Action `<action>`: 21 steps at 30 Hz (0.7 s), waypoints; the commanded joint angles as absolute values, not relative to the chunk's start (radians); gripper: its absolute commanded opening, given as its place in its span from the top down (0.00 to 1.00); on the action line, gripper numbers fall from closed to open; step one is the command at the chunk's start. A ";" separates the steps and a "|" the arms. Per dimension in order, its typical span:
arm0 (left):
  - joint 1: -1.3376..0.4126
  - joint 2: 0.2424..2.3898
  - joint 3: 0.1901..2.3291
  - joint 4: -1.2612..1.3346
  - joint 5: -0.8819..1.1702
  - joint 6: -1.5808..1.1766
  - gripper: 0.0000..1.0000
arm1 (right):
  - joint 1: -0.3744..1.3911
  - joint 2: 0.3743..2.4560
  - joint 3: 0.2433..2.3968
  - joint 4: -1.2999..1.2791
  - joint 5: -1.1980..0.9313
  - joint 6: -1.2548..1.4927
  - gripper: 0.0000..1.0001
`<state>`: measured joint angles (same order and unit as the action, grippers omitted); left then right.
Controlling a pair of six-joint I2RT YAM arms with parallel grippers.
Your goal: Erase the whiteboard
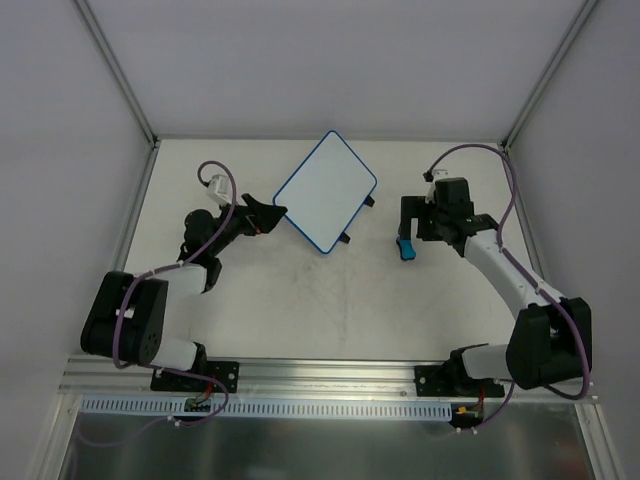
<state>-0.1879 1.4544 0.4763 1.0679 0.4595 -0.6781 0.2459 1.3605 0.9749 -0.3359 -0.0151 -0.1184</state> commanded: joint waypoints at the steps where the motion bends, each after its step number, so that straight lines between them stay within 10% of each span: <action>1: -0.181 1.323 0.440 0.904 0.382 -0.588 0.01 | 0.239 1.226 0.931 -0.287 -0.023 -0.155 0.01; 21: -0.183 0.589 0.190 0.394 0.219 -0.499 0.01 | 0.242 0.681 0.591 -0.268 -0.008 -0.086 0.01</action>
